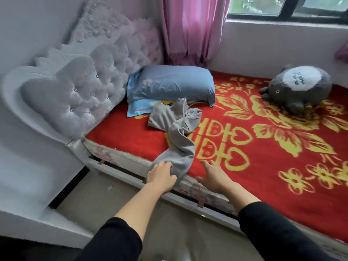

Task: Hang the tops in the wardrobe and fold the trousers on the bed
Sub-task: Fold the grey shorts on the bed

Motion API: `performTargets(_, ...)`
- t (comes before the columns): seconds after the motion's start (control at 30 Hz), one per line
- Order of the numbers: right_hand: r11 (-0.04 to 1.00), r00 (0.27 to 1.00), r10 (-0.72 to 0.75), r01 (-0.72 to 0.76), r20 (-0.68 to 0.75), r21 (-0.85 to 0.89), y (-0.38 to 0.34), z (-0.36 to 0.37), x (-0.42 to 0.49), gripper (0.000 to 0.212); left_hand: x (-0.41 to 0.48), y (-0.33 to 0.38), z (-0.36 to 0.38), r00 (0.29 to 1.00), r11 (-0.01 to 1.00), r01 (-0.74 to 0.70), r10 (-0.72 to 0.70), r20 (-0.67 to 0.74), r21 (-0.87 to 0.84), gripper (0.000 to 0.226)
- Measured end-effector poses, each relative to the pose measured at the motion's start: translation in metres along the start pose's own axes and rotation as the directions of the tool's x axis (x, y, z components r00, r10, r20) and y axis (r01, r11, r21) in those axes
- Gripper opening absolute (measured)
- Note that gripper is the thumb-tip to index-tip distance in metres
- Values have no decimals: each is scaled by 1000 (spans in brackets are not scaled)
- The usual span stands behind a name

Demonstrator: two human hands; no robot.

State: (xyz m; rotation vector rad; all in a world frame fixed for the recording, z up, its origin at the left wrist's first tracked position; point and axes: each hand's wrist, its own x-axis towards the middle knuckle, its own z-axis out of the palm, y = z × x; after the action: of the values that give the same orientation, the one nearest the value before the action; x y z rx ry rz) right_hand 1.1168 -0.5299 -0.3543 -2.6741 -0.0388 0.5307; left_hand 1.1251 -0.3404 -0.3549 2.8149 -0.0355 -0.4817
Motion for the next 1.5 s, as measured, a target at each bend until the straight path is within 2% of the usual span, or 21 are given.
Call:
performTargets(0.3, 998, 998, 57, -57, -17, 19, 24, -43, 160, 70, 196, 25, -42, 995, 995, -92, 93, -21, 36, 44)
performTargets(0.57, 974, 980, 197, -200, 37, 108, 32, -70, 343, 66, 403, 19, -51, 985, 994, -111, 107, 134, 22, 41)
performTargets(0.73, 952, 965, 252, -261, 76, 159, 59, -53, 426, 60, 505, 15, -15, 971, 993, -118, 110, 213, 22, 46)
performTargets(0.9, 929, 944, 301, -322, 134, 183, 105, -15, 491, 60, 591, 23, 46, 970, 982, -186, 178, 164, 36, 45)
performTargets(1.0, 925, 936, 312, -338, 162, 172, 131, 4, 521, 62, 633, 31, 79, 973, 974, -206, 193, 125, 95, 64)
performTargets(1.07, 920, 935, 320, -345, 150, 184, 146, 10, 542, 60, 654, 34, 97, 979, 974, -172, 152, 138, 147, 77)
performTargets(1.1, 916, 936, 322, -346, 142, 203, 151, 12, 553, 59, 661, 33, 104, 977, 969, -172, 146, 153, 178, 75)
performTargets(1.17, 898, 935, 340, -354, 97, 263, 158, 14, 575, 58, 668, 29, 115, 960, 944, -243, 202, 193, 222, 50)
performTargets(1.23, 849, 920, 391, -377, 40, 370, 163, 12, 598, 63, 667, 25, 121, 917, 924, -350, 304, 260, 153, 31)
performTargets(1.33, 677, 861, 508, -401, 1, 617, 164, 5, 630, 82, 653, 13, 131, 758, 866, -488, 484, 437, -112, 35)
performTargets(1.37, 605, 839, 543, -416, 30, 679, 162, 4, 638, 90, 646, 9, 133, 712, 855, -479, 510, 483, -198, 36)
performTargets(1.43, 452, 786, 605, -469, 126, 759, 159, 9, 650, 99, 637, -2, 137, 638, 843, -411, 538, 551, -348, 23)
performTargets(1.5, 268, 695, 686, -515, 215, 814, 155, 19, 657, 90, 636, -9, 130, 568, 835, -273, 541, 620, -478, 8)
